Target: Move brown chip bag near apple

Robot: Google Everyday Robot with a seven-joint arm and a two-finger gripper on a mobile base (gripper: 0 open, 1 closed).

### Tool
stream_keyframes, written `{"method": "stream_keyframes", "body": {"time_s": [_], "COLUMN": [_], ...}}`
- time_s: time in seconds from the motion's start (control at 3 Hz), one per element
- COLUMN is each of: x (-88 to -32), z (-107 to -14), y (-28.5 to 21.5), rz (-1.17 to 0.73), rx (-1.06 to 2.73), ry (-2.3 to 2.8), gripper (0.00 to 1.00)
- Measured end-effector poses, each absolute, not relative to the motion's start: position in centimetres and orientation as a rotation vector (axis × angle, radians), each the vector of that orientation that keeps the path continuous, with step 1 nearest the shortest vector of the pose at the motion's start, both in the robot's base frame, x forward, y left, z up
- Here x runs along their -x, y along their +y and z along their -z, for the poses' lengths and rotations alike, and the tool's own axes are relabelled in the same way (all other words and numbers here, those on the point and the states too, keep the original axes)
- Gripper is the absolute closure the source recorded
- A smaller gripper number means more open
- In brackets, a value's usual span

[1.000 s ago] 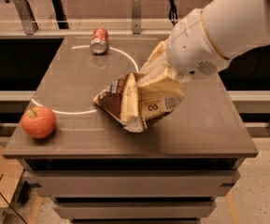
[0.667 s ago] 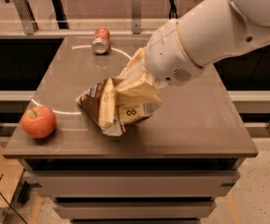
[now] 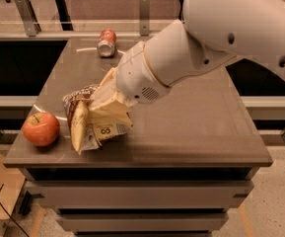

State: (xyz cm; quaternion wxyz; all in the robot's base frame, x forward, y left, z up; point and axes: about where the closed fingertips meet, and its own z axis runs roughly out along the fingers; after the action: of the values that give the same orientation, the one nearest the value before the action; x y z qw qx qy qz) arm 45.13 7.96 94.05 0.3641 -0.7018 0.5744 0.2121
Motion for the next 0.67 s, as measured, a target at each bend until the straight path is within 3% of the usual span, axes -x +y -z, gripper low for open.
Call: {"method": "stream_keyframes", "body": {"time_s": [0.67], "x": [-45.35], "z": [-92.48], "y": [8.80], "rz": [-0.575], "rx": [1.786], "ry": [1.498], "gripper": [0.35]}}
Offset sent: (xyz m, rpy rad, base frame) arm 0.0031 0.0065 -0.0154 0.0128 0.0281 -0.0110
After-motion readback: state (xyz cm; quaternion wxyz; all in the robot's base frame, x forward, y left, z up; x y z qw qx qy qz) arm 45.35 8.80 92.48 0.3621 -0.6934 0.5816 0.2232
